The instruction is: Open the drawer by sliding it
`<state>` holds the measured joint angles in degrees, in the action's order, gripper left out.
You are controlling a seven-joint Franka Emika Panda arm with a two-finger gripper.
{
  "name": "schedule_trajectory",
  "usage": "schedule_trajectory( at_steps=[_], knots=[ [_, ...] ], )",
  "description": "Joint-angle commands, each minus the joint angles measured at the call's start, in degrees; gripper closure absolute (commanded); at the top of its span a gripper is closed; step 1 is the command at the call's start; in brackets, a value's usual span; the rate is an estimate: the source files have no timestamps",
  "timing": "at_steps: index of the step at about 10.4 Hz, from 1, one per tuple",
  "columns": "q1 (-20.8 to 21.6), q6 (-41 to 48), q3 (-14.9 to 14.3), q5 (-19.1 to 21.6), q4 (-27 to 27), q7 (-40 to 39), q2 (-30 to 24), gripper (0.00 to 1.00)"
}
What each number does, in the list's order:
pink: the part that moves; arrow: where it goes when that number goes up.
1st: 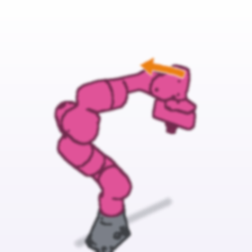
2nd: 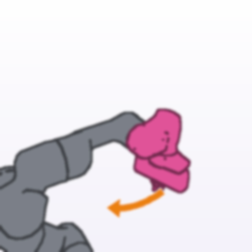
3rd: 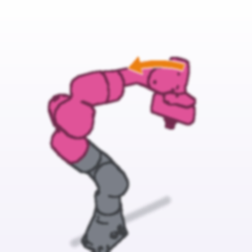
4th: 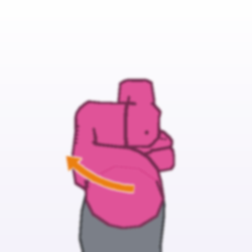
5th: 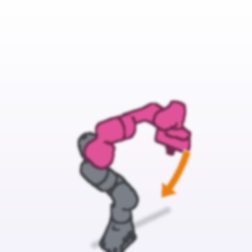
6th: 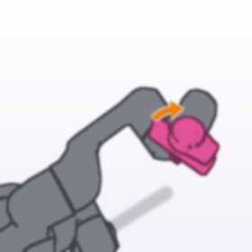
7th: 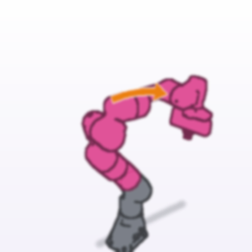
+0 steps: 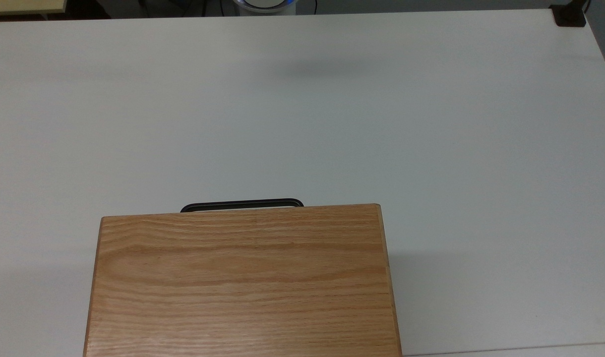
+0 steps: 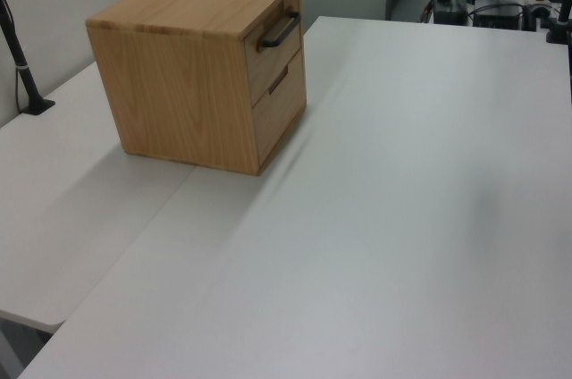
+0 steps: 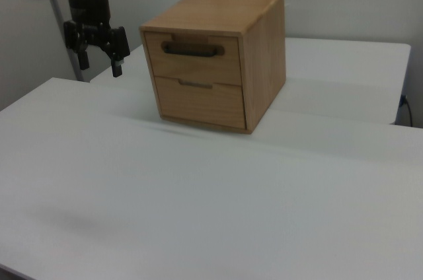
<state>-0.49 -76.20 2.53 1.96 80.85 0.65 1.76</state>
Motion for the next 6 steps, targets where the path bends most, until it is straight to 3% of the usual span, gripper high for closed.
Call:
schedule_trajectory(
  at_steps=[1,3,6],
  knots=[
    [-0.7,-2.1,-0.1,1.0,1.0,-2.8,2.1,0.00],
    [-1.4,-2.5,-0.9,0.3,0.8,-3.3,1.8,0.00],
    [-1.6,-5.4,0.6,0.6,1.4,-3.5,2.3,0.00]
  ],
)
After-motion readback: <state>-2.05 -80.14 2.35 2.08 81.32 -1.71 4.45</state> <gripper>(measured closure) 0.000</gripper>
